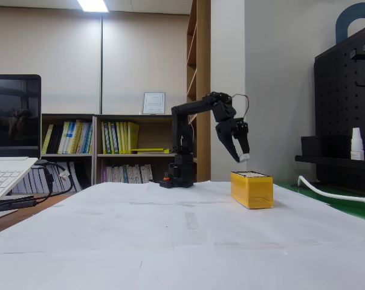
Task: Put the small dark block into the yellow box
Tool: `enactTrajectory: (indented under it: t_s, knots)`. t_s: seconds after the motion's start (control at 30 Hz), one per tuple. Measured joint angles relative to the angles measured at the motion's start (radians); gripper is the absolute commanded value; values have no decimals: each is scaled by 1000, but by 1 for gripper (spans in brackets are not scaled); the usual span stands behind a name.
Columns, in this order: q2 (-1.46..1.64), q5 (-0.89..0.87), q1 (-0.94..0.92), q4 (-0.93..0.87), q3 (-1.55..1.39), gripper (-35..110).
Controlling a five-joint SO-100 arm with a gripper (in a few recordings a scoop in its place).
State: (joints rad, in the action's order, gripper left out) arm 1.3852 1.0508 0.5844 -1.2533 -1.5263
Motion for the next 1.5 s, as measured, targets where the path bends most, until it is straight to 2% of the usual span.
enactTrajectory:
  t_s: [0.17, 0.23, 0.37, 0.5, 0.73, 0.93, 1.1, 1.27, 1.5]
  knots:
    - [46, 9, 2, 51, 0, 1]
    - [57, 9, 2, 69, 0, 15]
    - [58, 43, 17, 78, 0, 30]
    - [58, 74, 18, 67, 0, 34]
    - [-29, 167, -60, -51, -25, 34]
    - [-278, 374, -272, -117, -9, 32]
    - [-540, 514, -451, -11, 337, 14]
    - [-798, 497, -463, 40, 719, 0]
    - [-1255, 469, -492, 44, 1200, 0]
